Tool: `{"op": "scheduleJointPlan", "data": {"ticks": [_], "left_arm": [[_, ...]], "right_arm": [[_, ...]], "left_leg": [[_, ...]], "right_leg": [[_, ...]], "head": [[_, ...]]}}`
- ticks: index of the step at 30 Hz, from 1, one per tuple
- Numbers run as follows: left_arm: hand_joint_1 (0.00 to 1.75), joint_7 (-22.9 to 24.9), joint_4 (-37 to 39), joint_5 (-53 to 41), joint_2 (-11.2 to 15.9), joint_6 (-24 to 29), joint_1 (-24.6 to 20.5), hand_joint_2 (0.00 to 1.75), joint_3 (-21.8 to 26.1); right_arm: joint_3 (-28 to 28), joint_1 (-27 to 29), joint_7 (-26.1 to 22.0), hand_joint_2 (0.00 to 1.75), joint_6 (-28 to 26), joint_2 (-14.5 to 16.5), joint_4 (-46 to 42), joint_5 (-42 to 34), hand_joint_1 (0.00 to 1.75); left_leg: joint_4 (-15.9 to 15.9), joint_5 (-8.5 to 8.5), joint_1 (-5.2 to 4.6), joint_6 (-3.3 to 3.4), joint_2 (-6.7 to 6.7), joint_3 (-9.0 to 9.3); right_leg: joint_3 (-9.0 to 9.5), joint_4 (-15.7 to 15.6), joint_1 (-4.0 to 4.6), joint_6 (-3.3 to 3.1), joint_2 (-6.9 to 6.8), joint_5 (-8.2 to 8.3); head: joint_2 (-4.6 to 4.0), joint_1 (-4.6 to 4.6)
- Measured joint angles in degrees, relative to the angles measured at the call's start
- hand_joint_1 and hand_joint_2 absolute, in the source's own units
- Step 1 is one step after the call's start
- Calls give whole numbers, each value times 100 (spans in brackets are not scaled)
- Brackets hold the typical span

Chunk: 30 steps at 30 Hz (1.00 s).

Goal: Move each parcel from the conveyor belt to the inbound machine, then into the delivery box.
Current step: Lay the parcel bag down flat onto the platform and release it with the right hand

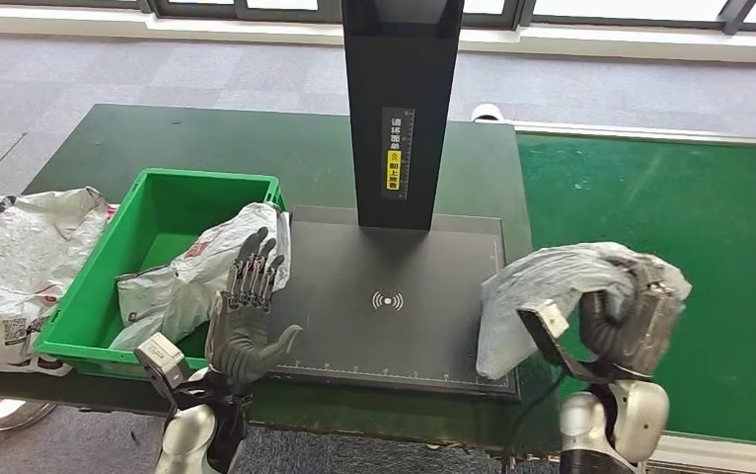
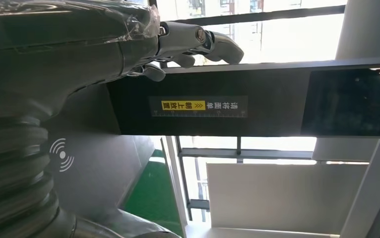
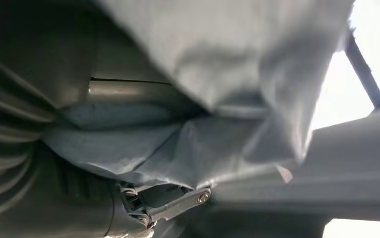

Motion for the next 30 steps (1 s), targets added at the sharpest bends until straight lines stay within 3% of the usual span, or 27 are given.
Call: {"op": "scheduleJointPlan", "data": {"ticks": [4,11,21,27,28,30], "left_arm": [[0,0,1,-42,1,5,-2,175,-15],[0,0,-5,-62,3,131,-8,175,-47],[0,0,-6,-65,5,145,-8,175,-50],[0,8,-32,-63,9,190,-6,175,-62],[0,7,-42,-72,9,186,-5,175,-63],[0,7,-54,-81,9,193,-6,175,-69]], "right_arm": [[77,-214,284,175,-3,19,1015,542,165],[321,-511,746,175,-37,74,2155,778,161],[413,-713,806,175,-49,121,2693,814,153],[413,-856,827,175,-55,125,2999,918,130],[413,-889,869,175,-55,125,3080,909,117],[444,-953,931,175,-56,119,3238,727,75]], "left_leg": [[1,5,0,-1,-10,-2],[0,5,1,-2,-5,2],[0,6,1,-3,8,14],[0,5,1,-4,21,24],[0,5,1,-4,23,27],[0,4,1,-6,29,34]], "right_leg": [[5,0,0,0,-8,1],[2,0,1,0,-3,1],[7,0,2,-6,4,5],[12,0,3,-8,18,8],[14,0,3,-8,20,8],[18,0,3,-8,27,9]], "head": [[0,1],[0,1],[0,1],[0,1],[0,1],[0,1]]}}
